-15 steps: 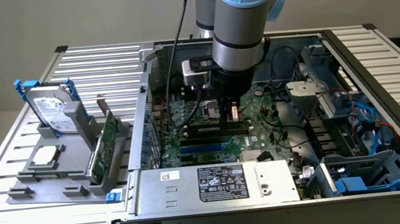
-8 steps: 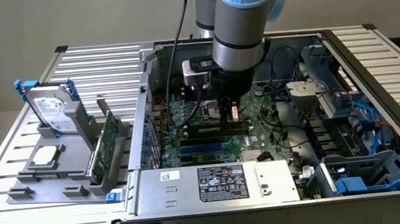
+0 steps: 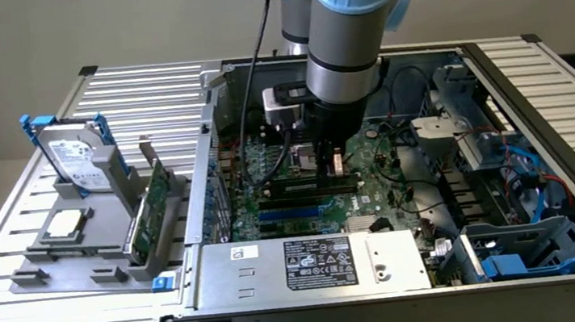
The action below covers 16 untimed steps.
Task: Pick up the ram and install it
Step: 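Insert the ram into the slot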
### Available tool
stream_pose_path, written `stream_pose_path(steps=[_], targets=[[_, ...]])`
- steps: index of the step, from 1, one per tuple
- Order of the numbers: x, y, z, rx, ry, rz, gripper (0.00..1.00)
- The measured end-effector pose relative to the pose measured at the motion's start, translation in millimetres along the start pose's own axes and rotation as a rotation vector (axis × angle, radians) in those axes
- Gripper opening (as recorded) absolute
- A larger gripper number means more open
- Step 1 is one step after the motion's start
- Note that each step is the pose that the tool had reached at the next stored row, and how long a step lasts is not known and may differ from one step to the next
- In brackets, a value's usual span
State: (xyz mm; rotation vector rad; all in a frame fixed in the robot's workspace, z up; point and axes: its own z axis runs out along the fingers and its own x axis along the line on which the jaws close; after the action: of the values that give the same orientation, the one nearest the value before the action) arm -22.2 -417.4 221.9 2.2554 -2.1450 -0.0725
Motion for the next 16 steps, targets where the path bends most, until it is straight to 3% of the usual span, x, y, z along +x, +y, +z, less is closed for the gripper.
stream_pose_path(steps=[7,16], targets=[[-0.1,0.0,-1.4,-0.0133,-0.0012,0.000,0.14],[0.0,-0.7,-0.8,-0.0163,-0.0009,0.000,0.14]])
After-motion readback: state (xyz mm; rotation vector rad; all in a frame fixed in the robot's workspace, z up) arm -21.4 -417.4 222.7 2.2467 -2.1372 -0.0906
